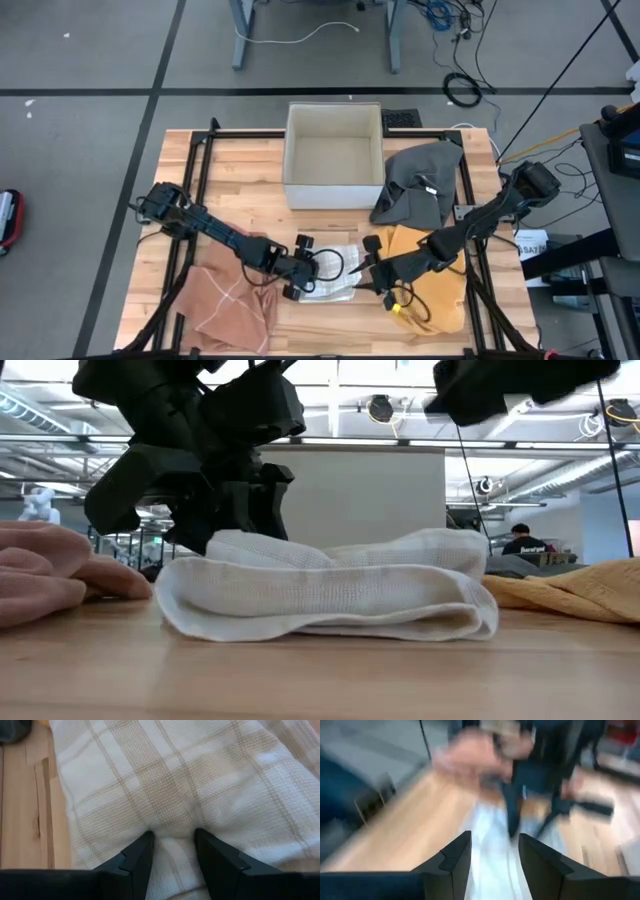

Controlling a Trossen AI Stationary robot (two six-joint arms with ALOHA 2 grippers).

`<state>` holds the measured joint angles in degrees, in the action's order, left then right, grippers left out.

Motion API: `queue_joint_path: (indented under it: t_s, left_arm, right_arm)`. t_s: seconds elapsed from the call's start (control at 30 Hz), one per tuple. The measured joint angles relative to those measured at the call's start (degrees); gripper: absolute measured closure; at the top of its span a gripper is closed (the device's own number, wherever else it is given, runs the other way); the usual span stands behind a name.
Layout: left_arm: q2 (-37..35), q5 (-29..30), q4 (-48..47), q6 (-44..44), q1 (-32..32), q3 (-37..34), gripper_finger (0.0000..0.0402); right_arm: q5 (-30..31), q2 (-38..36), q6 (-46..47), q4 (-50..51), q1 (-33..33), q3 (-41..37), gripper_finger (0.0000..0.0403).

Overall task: Fold towel
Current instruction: Put the folded white patterned towel into the laundry bin

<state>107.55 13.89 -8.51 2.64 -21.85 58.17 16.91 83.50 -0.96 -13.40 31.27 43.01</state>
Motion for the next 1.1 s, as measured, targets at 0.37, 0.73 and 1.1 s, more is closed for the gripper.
queue_joint_path:
  t_s: [0.37, 0.73, 1.1]
  left_arm:
    - [0.1, -1.1, 2.0, 1.0, 0.7, 0.0, 0.0241]
    - [0.1, -3.7, 3.2, 0.9, 0.8, 0.0, 0.0241]
    - [0.2, -5.5, 5.1, 0.8, 0.8, -0.1, 0.0241]
  right_arm:
    - [-0.8, 18.2, -6.5, -24.8, 3.1, -2.4, 0.022]
    - [4.3, 27.7, -7.6, -6.5, 0.7, 10.7, 0.0109]
    - [6.7, 31.2, -3.3, -3.3, -1.8, 11.5, 0.0148]
